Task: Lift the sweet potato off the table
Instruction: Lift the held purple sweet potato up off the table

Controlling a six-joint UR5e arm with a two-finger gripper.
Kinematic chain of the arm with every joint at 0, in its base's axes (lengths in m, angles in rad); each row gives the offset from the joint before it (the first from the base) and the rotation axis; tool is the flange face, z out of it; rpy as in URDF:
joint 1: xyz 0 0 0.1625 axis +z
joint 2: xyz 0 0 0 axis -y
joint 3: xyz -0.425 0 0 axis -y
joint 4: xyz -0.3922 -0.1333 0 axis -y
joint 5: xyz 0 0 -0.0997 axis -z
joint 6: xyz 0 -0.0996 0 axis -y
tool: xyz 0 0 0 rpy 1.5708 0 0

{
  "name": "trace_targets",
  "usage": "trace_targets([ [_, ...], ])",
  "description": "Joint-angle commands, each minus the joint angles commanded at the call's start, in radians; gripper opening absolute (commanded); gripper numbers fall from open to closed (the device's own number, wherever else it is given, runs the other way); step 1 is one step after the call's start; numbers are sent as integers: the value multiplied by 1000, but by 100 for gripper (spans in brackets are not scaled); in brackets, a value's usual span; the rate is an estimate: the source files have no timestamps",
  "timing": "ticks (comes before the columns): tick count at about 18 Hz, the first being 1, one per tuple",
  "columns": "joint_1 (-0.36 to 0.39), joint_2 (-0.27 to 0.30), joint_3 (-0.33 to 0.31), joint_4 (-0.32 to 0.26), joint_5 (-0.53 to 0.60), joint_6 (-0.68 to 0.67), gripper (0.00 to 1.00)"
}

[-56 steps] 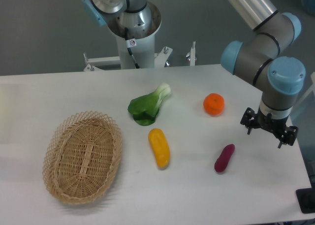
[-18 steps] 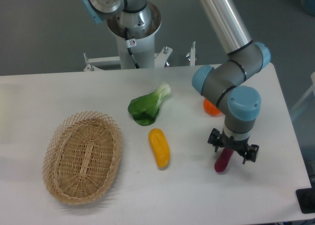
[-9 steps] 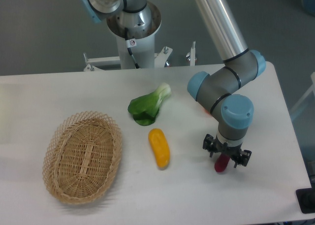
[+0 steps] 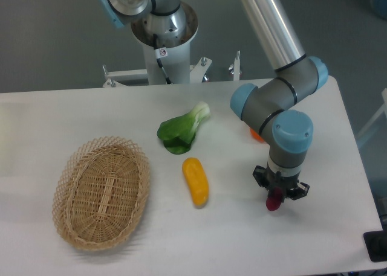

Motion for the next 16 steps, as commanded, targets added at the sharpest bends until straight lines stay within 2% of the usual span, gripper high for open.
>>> trace_targets([
  [4, 14, 28, 9, -15, 0, 0, 30],
  [6, 23, 46, 20, -45, 3, -3, 30],
  [12, 61, 52, 121, -152, 6, 20, 30],
  [16, 78, 41, 152, -155, 0, 20, 30],
])
